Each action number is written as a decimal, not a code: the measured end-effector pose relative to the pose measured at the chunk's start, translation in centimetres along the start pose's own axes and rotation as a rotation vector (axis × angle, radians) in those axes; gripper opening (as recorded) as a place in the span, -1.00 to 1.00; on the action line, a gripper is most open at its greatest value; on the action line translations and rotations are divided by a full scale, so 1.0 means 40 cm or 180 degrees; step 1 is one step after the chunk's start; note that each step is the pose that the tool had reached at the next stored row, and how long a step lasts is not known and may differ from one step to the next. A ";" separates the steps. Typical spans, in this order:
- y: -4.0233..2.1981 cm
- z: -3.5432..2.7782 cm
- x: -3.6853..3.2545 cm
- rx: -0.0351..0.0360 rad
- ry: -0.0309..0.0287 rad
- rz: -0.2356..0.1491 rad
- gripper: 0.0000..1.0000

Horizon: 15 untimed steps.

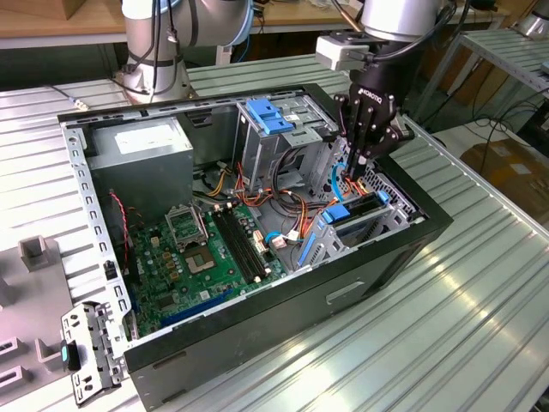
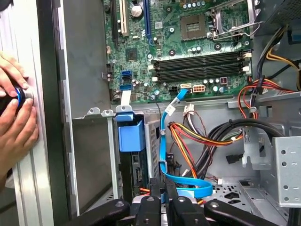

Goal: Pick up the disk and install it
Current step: 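Insert the second disk wire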

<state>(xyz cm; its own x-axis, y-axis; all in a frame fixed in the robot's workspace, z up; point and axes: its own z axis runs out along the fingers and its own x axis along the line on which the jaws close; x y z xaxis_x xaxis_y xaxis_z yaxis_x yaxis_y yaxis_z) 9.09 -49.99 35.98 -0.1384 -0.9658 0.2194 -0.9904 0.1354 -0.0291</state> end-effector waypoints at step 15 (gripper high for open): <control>0.053 0.024 0.036 0.0155 -0.0091 0.0002 -0.68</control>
<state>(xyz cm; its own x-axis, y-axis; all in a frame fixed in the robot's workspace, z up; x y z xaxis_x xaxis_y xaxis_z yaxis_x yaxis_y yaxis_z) 6.80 -51.32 35.31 -0.1383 -0.9717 0.1914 -0.9891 0.1256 -0.0768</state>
